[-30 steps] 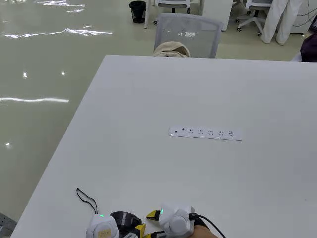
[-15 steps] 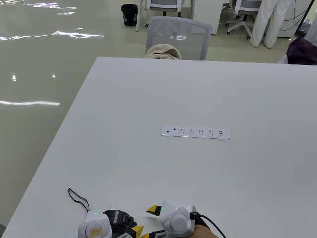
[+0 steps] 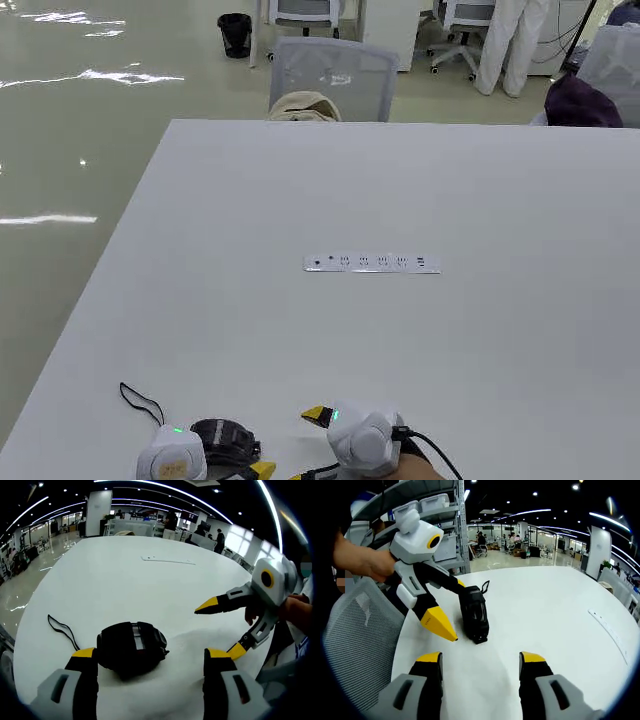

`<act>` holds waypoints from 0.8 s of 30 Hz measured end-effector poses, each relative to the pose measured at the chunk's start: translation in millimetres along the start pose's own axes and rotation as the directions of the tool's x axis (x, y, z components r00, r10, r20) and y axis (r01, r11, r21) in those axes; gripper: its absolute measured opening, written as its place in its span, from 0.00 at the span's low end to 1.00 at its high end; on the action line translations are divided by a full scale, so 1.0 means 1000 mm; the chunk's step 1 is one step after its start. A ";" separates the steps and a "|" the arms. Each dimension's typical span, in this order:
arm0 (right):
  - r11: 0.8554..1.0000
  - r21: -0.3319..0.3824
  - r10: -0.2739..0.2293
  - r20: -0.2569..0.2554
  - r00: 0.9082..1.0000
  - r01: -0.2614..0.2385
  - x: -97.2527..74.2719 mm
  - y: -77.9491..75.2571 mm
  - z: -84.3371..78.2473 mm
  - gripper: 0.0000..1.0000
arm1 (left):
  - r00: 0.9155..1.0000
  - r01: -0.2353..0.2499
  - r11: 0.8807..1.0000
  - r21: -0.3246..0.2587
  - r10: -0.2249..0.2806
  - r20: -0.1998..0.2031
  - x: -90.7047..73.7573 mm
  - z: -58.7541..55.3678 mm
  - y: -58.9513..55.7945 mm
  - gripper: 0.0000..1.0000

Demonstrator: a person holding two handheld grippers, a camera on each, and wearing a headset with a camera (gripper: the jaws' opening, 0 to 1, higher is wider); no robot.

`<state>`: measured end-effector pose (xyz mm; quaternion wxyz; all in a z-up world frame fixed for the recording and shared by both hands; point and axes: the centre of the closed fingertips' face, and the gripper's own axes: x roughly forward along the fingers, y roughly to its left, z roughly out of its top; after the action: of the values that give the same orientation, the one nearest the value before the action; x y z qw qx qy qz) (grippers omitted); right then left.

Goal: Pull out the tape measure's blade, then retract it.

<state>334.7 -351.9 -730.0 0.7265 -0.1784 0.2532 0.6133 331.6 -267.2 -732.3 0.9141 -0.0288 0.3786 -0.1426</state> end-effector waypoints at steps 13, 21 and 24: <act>0.998 0.039 -0.043 0.019 0.999 0.043 -0.033 0.003 -0.003 0.70 | 0.995 0.098 0.993 0.058 -0.098 -0.005 -0.014 -0.004 -0.006 0.89; 0.993 0.087 -0.087 0.037 0.995 0.084 -0.055 0.007 -0.006 0.76 | 0.993 0.116 0.983 0.140 -0.116 -0.006 -0.023 -0.004 -0.005 0.91; 0.988 0.109 -0.118 0.044 0.992 0.113 -0.067 0.009 -0.008 0.78 | 0.989 0.146 0.976 0.163 -0.147 -0.011 -0.028 -0.004 -0.009 0.90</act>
<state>317.2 -408.1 -696.9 0.7755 -0.1384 0.2565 0.5601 307.7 -268.0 -714.0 0.9005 0.0184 0.3620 -0.2402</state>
